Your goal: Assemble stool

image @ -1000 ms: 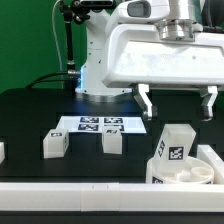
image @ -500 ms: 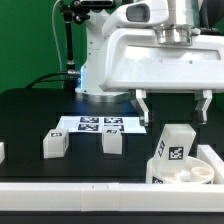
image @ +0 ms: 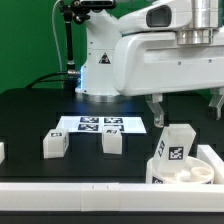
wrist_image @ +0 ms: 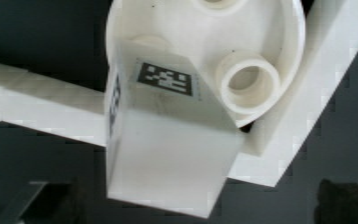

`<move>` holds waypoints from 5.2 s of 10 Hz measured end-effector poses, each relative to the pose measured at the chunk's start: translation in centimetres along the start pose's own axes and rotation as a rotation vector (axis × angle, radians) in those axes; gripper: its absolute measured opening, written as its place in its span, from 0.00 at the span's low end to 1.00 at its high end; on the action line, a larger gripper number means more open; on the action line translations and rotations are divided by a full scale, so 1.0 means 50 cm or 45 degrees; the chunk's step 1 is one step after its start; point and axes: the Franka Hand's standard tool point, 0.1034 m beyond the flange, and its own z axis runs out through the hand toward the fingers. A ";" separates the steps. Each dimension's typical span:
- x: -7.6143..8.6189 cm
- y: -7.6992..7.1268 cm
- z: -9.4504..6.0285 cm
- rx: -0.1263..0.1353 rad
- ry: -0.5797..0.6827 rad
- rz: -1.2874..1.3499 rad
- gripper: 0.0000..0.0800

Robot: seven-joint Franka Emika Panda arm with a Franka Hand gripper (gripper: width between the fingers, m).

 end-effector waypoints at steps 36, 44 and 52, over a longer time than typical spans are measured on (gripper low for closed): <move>-0.030 0.042 0.045 -0.104 -0.113 -0.505 0.43; -0.030 0.023 0.047 -0.063 -0.083 0.350 0.43; -0.026 0.026 0.052 0.018 -0.019 1.327 0.43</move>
Offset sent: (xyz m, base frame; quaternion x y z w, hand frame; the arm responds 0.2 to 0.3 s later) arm -0.0063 0.0079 0.0005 0.0074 0.0058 -0.2563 0.9665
